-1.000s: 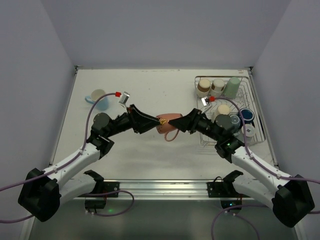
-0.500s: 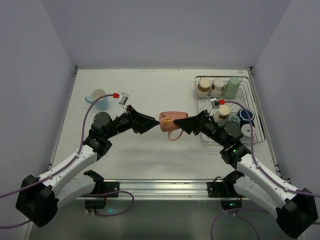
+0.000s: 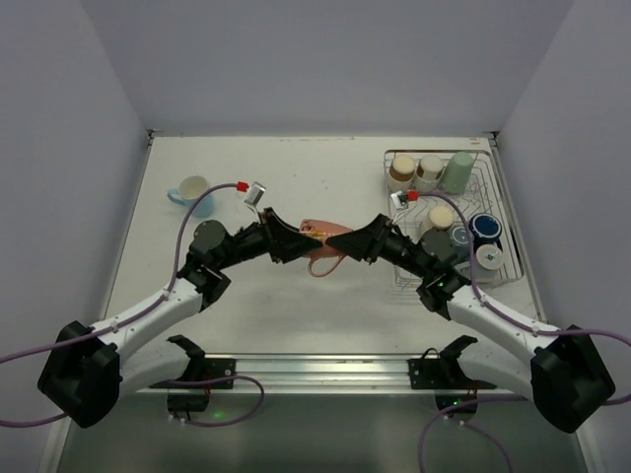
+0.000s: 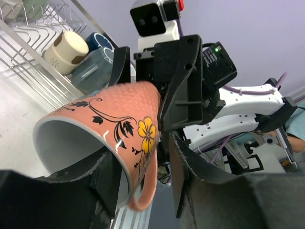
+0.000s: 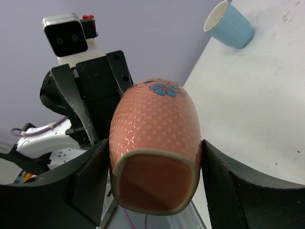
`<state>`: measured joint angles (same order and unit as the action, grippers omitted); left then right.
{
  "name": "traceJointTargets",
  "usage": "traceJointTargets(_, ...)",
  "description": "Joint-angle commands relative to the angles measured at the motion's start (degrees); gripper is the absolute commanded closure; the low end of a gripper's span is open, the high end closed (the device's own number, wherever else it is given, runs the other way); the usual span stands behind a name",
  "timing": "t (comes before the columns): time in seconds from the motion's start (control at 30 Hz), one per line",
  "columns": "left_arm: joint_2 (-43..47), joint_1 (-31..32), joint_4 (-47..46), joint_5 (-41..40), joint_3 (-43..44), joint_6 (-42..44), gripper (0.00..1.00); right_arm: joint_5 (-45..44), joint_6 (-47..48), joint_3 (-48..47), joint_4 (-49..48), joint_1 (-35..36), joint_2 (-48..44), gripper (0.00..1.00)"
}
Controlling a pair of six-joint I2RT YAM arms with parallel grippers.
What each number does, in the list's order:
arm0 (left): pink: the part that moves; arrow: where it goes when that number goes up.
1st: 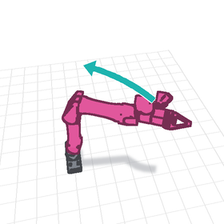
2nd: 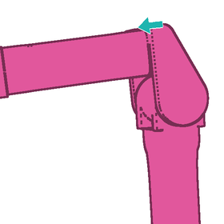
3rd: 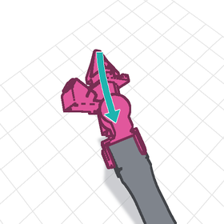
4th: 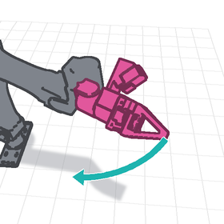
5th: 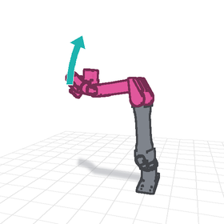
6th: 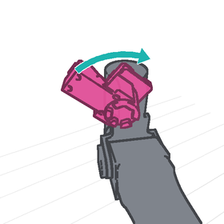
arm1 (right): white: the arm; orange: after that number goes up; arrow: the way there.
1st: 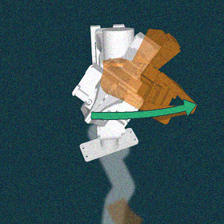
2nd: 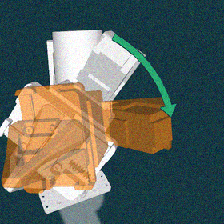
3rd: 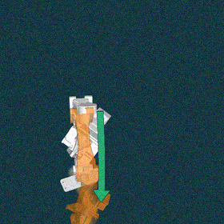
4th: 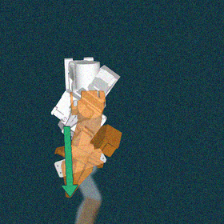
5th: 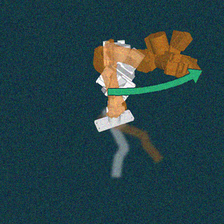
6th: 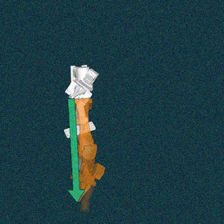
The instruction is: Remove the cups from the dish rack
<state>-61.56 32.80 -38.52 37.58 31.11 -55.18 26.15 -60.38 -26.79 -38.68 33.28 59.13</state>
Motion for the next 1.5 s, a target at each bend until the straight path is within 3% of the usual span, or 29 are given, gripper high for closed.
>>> traceJointTargets(0.0,-0.7,0.7,-9.9,-1.0,0.3,-2.1,0.55,3.7,-3.1,-2.0,-10.4,2.2,2.3,0.73)
traceJointTargets(0.1,-1.5,0.7,-12.3,-2.9,0.4,-2.9,0.70,3.7,-4.1,-0.9,-12.5,3.6,4.8,0.71)
traceJointTargets(0.13,-1.3,0.7,-12.6,-3.6,0.4,-2.9,0.85,3.8,-4.5,-0.4,-14.5,3.7,5.7,0.70)
traceJointTargets(0.17,-0.9,0.6,-12.6,-4.6,0.4,-2.6,0.92,3.7,-5.6,0.2,-15.6,3.7,5.9,0.67)
traceJointTargets(0.2,-0.5,0.6,-11.2,-6.6,0.8,-1.9,1.00,3.7,-5.7,1.4,-16.3,3.6,5.8,0.52)
traceJointTargets(0.27,1.9,0.3,-6.9,-9.2,3.1,2.6,1.00,2.1,-4.4,2.2,-15.7,3.6,3.9,0.29)
traceJointTargets(0.3,2.8,0.1,1.0,-13.3,4.5,5.1,1.00,1.2,-3.7,3.0,-15.1,3.6,2.8,0.20)
traceJointTargets(0.33,4.5,-0.1,6.0,-16.2,6.1,7.3,1.00,0.1,-2.7,3.2,-12.2,3.5,1.5,0.04)
traceJointTargets(0.37,5.2,-0.5,10.4,-18.9,7.8,11.9,1.00,-1.8,-0.4,3.4,-10.0,3.5,-1.0,0.01)
traceJointTargets(0.4,5.5,-0.7,19.7,-25.0,12.3,15.0,1.00,-2.6,1.0,3.2,-7.8,3.6,-2.3,0.01)
traceJointTargets(0.53,-1.0,-1.5,41.7,-40.4,26.2,28.9,1.00,-7.3,9.4,3.2,6.4,3.5,-7.9,0.01)
traceJointTargets(0.7,-17.8,-4.7,59.1,-48.0,41.9,37.3,1.00,-13.6,15.1,3.1,18.8,3.6,-11.8,0.01)
traceJointTargets(0.9,-28.3,-12.3,62.3,-49.2,47.8,40.0,1.00,-17.0,19.2,3.3,25.4,3.6,-13.9,0.01)
traceJointTargets(1.03,-35.3,-14.0,62.8,-53.2,50.8,41.9,1.00,-18.9,20.6,4.4,27.6,3.6,-15.9,0.01)
traceJointTargets(1.2,-42.7,-15.6,63.6,-52.3,54.5,42.8,1.00,-19.9,21.3,5.3,28.5,3.6,-17.7,0.01)
traceJointTargets(1.47,-47.4,-17.2,59.8,-52.2,54.0,44.2,1.00,-20.4,22.1,5.3,29.3,3.5,-18.1,0.01)
